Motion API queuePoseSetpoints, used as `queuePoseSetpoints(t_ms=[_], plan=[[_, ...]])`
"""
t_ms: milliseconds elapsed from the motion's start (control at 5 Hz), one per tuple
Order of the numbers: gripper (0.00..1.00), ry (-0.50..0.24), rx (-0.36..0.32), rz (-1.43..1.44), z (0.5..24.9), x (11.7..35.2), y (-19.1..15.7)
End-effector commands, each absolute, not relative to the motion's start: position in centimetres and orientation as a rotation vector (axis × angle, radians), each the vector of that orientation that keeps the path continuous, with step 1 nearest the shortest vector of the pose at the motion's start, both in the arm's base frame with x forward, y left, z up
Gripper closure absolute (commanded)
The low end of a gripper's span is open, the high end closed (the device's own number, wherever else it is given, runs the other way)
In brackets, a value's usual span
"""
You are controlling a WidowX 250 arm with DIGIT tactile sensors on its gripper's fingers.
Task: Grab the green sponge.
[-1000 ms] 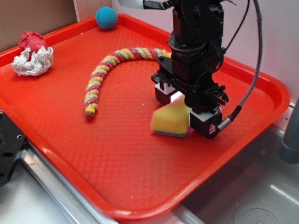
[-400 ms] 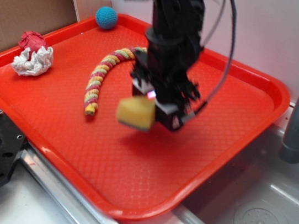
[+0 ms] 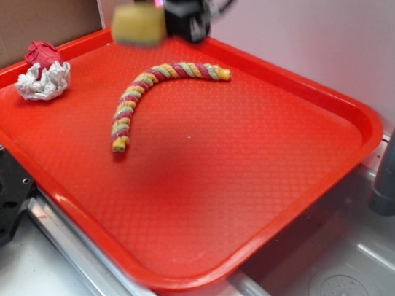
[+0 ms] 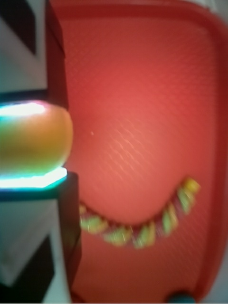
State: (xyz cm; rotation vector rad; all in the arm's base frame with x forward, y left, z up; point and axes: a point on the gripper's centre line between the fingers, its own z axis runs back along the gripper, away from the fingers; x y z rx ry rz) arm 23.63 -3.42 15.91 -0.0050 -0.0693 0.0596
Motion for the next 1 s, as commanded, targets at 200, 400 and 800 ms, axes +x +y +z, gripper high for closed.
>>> queuePoseSetpoints(t_ms=[200, 400, 800], plan=[[1.00, -0.158, -0.035, 0.174, 22.1, 24.0, 0.1], [1.00, -0.157, -0.044, 0.171, 22.2, 23.6, 0.0], [1.00, -0.158, -0.044, 0.162, 21.9, 23.2, -0.3]])
